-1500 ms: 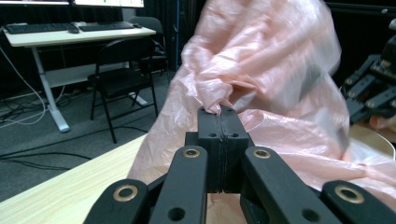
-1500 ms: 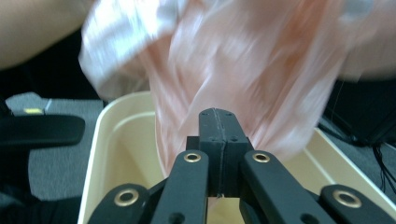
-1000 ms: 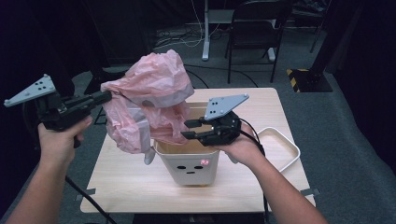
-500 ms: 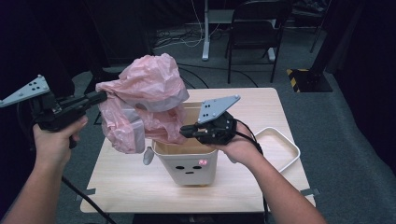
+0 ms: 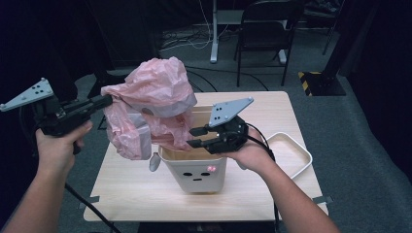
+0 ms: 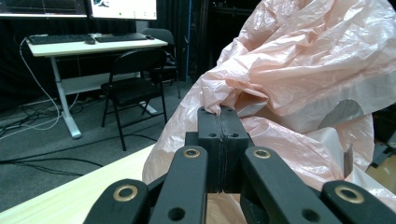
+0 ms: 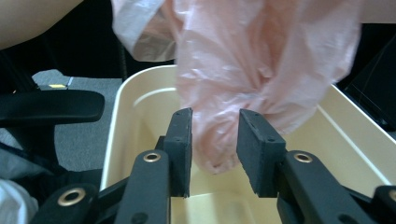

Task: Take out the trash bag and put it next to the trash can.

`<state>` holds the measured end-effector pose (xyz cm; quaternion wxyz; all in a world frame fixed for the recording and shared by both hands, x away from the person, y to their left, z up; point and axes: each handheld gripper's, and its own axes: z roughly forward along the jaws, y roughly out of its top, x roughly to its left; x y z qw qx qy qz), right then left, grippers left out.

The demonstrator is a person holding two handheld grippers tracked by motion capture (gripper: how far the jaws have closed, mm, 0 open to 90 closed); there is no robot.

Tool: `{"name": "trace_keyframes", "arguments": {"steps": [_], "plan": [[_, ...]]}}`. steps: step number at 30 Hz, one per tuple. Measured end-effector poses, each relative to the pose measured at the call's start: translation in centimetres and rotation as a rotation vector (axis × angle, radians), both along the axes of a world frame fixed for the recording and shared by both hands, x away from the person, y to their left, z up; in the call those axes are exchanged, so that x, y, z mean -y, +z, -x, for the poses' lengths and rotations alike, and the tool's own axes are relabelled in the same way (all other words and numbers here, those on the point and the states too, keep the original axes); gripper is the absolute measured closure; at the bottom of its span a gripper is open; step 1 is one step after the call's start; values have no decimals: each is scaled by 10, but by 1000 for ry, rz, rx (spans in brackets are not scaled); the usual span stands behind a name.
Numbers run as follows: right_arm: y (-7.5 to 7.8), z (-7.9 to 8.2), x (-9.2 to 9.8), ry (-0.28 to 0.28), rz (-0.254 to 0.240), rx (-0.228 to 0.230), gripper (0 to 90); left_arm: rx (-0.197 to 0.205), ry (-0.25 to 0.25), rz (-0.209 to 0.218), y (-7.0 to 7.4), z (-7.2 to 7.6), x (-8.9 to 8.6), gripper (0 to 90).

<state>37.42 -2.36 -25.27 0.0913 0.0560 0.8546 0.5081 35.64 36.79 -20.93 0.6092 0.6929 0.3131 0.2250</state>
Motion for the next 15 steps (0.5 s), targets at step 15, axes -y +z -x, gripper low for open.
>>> {"name": "trace_keyframes", "arguments": {"steps": [15], "plan": [[-3, 2, -9, -41, 62, 28, 760, -2, 0, 7, 5, -3, 0, 896]]}}
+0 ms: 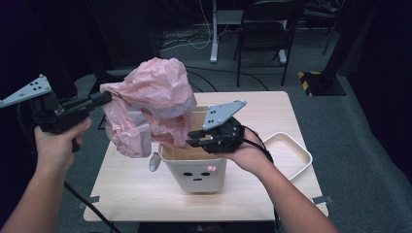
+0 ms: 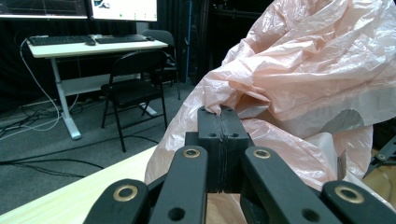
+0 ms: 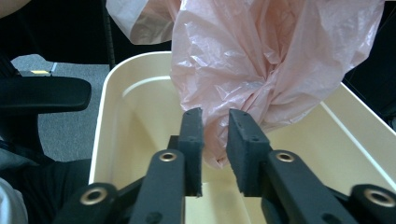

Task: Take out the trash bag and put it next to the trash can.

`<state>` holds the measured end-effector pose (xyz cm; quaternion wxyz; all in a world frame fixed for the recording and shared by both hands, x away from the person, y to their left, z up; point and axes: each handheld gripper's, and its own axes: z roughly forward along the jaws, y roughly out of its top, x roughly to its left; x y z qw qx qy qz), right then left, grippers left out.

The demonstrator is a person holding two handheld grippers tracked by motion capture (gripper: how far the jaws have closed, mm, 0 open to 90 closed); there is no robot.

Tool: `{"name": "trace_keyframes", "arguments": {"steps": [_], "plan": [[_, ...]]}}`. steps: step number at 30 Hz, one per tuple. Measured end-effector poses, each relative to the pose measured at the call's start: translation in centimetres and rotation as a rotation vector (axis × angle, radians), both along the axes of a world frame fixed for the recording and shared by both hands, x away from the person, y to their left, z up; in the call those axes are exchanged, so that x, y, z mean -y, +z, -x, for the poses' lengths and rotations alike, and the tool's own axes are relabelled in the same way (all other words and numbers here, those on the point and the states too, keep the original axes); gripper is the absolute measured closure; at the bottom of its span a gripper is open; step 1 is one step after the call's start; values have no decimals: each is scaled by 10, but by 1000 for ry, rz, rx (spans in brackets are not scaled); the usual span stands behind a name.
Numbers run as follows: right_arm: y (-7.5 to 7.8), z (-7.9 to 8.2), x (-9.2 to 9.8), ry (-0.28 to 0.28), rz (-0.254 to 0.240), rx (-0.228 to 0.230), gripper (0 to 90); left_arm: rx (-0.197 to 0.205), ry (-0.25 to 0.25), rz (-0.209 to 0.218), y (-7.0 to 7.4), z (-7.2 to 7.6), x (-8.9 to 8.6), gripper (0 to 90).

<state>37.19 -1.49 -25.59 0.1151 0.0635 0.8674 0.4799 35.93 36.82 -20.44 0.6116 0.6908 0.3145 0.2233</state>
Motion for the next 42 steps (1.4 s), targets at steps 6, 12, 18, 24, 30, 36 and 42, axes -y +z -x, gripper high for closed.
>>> {"name": "trace_keyframes", "arguments": {"steps": [6, 12, 18, 24, 30, 36, 42], "plan": [[-1, -1, 1, 1, 12, 1, 866, -3, 1, 0, -2, -1, 0, 896], [-3, -2, 0, 19, 13, -9, 898, -1, -2, -3, -2, 0, 2, 896], [-3, -2, 3, 23, -15, -12, 900, 2, -2, -5, -2, 1, 2, 896], [3, -1, 9, 9, -82, 7, 900, 15, -6, -2, 1, 3, 3, 896], [15, 1, 15, 2, -160, 30, 900, 30, -9, -5, 5, 7, 4, 896], [29, 5, 16, 5, -211, 55, 900, 54, 4, 9, 12, 12, -2, 896], [38, 8, 9, 22, -217, 74, 900, 60, 20, 4, 16, 17, -8, 896]]}}
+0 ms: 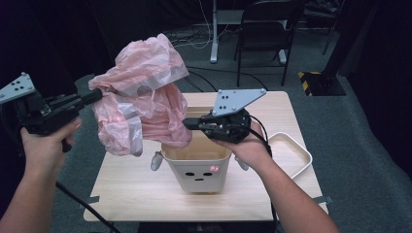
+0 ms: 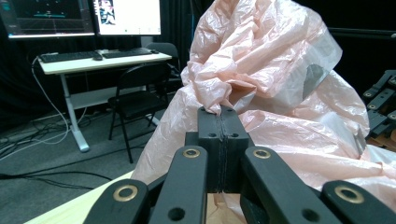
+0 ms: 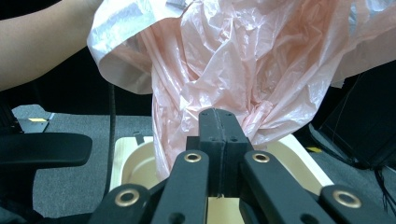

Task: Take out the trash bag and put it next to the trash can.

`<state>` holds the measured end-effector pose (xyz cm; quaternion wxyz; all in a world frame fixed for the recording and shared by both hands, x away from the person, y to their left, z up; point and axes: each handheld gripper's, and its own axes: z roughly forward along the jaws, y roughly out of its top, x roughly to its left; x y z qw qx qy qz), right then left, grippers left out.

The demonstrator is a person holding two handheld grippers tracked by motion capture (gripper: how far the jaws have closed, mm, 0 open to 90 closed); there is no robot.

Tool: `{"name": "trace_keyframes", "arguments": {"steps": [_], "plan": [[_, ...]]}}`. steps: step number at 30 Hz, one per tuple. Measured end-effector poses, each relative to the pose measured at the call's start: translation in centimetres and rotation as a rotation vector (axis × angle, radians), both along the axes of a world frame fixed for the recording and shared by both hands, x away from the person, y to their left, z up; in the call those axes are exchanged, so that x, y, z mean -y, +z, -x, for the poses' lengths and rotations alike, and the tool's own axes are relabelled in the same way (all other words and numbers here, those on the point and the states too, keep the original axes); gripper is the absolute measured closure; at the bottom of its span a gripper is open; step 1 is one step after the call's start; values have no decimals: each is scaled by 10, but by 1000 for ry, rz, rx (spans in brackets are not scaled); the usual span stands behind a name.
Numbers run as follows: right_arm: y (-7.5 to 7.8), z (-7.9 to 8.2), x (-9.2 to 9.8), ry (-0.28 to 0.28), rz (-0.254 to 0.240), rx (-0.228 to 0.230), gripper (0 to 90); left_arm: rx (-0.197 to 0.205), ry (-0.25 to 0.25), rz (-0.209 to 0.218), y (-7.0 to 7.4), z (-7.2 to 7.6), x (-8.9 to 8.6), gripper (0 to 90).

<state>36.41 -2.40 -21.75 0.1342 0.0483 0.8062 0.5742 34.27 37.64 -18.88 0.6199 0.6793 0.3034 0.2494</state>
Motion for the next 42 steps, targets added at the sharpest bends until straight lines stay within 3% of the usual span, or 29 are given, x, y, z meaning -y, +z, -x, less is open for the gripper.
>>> {"name": "trace_keyframes", "arguments": {"steps": [10, 19, 29, 37, 42], "plan": [[13, 1, -22, 33, -6, 23, 900, 13, 21, 5, 4, 6, -10, 896], [15, -1, -36, 60, -8, 18, 900, 9, 33, 1, 5, 10, -18, 896], [20, 0, -48, 81, -14, 28, 900, 34, 57, 19, 14, 18, -28, 897], [18, -4, -58, 90, 15, 14, 900, 31, 69, 17, 13, 20, -34, 897], [11, -6, -66, 105, 65, -12, 900, 20, 74, 19, 10, 19, -38, 896]]}}
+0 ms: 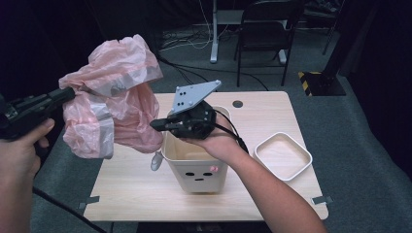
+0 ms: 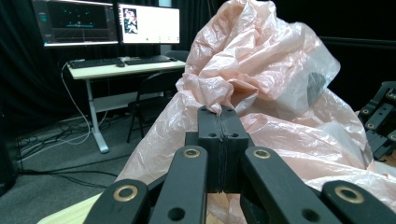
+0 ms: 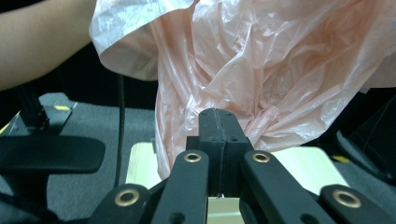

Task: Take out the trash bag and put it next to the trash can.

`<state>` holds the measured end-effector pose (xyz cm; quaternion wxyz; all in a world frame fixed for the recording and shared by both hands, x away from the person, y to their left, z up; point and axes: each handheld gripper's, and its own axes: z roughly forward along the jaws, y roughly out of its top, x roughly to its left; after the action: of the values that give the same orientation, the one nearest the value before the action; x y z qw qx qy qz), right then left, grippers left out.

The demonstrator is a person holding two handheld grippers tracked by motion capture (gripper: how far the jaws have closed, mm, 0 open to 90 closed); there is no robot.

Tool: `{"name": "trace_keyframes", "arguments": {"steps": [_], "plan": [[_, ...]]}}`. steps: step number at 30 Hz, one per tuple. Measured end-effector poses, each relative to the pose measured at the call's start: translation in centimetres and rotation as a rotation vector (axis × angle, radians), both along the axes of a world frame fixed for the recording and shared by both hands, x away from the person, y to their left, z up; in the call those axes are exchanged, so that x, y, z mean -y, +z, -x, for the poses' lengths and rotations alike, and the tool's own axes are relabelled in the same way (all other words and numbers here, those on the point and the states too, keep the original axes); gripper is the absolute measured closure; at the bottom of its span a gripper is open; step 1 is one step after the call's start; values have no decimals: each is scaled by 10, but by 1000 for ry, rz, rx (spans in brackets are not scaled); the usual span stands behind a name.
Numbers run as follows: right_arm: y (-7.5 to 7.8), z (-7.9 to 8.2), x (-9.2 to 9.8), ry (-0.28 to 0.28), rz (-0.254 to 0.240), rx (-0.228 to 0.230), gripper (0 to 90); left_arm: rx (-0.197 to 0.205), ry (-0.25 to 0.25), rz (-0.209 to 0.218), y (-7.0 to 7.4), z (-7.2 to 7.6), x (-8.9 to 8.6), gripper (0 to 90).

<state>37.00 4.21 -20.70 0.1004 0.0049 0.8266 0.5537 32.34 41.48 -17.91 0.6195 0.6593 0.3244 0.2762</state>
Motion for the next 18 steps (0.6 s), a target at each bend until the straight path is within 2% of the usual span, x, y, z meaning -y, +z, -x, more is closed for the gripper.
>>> {"name": "trace_keyframes", "arguments": {"steps": [5, 9, 13, 15, 18], "plan": [[-5, -3, -6, 0, 40, -21, 900, -6, -2, 13, -2, 0, -2, 897], [-7, -6, -6, -12, 43, -37, 898, -9, -23, 22, -3, -2, 1, 897], [-8, -6, -2, -23, 26, -45, 832, -41, -66, 42, -11, -10, 4, 897], [-8, -4, 1, -31, 22, -40, 816, -61, -81, 33, -19, -15, 8, 897], [-8, -2, 7, -47, 17, -32, 797, -102, -75, -10, -33, -24, 13, 897]]}}
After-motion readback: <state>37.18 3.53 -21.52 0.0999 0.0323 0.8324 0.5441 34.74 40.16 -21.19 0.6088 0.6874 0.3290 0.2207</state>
